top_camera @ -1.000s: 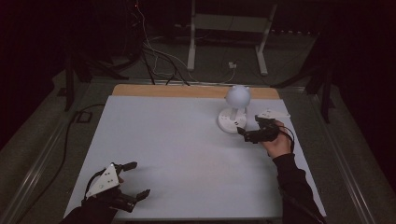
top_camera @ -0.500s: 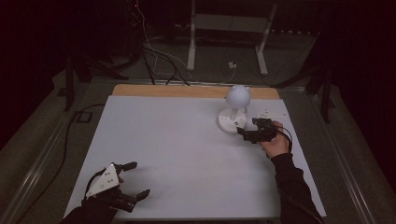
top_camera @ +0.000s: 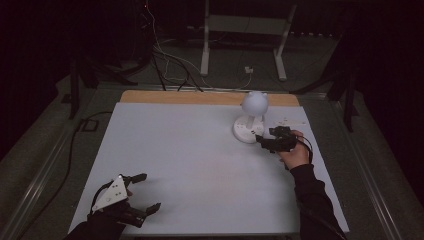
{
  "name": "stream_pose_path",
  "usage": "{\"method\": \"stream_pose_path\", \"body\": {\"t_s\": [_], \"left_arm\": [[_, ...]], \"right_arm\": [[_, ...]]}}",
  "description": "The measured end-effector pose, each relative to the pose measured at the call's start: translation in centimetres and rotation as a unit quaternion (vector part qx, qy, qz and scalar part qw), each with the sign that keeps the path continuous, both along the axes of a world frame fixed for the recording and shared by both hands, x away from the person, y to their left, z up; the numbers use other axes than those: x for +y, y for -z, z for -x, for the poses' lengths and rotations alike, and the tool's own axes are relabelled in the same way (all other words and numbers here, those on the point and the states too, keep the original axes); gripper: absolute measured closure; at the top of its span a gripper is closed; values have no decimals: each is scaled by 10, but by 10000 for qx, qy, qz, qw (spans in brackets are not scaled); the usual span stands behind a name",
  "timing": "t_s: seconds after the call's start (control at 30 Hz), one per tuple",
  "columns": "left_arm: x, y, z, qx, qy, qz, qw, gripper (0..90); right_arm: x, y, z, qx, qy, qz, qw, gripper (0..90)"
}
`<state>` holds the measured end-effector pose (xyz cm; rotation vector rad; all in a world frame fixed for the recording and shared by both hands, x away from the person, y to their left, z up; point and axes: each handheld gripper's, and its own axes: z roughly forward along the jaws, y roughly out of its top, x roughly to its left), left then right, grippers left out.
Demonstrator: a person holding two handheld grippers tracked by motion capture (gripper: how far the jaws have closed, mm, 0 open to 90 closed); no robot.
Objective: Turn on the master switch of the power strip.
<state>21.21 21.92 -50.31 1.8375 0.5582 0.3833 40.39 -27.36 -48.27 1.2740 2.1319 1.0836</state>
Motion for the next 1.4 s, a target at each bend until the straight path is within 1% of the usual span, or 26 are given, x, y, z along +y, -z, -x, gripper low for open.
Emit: {"method": "stream_pose_path", "body": {"t_s": [0.07, 0.13, 0.23, 0.27, 0.33, 0.4, 0.5, 0.6, 0.67, 0.77, 0.9, 0.97, 1.0, 1.07, 1.2, 1.27, 1.3, 1.33, 1.4], "left_arm": [[0, 0, 0, 1, 3, -3, 10000, 3], [0, 0, 0, 13, -1, 3, 10000, 3], [0, 0, 0, 16, -4, 7, 10000, 2], [0, 0, 0, 16, -4, 9, 10000, 2], [0, 0, 0, 12, -2, -1, 10000, 3], [0, 0, 0, 19, -4, -1, 10000, 2], [0, 0, 0, 11, -5, 0, 10000, 3], [0, 0, 0, 13, -8, 1, 10000, 2], [0, 0, 0, 10, -6, -2, 10000, 3], [0, 0, 0, 14, -5, -2, 10000, 2], [0, 0, 0, 16, -13, -2, 10000, 2], [0, 0, 0, 14, -12, 1, 10000, 2], [0, 0, 0, 14, -12, -1, 10000, 2], [0, 0, 0, 12, -11, 5, 10000, 2], [0, 0, 0, 11, -11, 7, 10000, 2], [0, 0, 0, 16, -10, 9, 10000, 2], [0, 0, 0, 15, -13, 9, 10000, 2], [0, 0, 0, 15, -13, 5, 10000, 2], [0, 0, 0, 11, -10, 7, 10000, 2]], "right_arm": [[0, 0, 0, 18, 51, 14, 10000, 396], [0, 0, -1, 15, 49, 64, 10000, 417], [-1, 1, -1, -62, 74, 184, 9998, 439], [-1, 1, -1, -113, 115, 212, 9996, 444], [-1, 1, -2, -158, 243, 180, 9994, 459], [0, 1, -3, -168, 313, 181, 9992, 489], [-1, -1, -3, -195, 406, 191, 9988, 574], [-1, -2, -3, -164, 450, 182, 9987, 663], [-1, -3, -3, -141, 482, 187, 9986, 684], [-1, -5, -3, -197, 535, 202, 9982, 723], [0, -7, -4, -210, 575, 194, 9979, 781], [1, -8, -4, -217, 578, 213, 9979, 823], [1, -8, -5, -177, 561, 219, 9980, 858], [3, -9, -5, -166, 563, 308, 9978, 900], [6, -9, -7, -138, 509, 419, 9977, 900], [8, -8, -8, -119, 470, 432, 9979, 900], [10, -7, -8, -108, 469, 413, 9980, 900], [11, -6, -9, -78, 463, 444, 9979, 900], [13, -4, -10, -100, 511, 474, 9975, 900]]}}
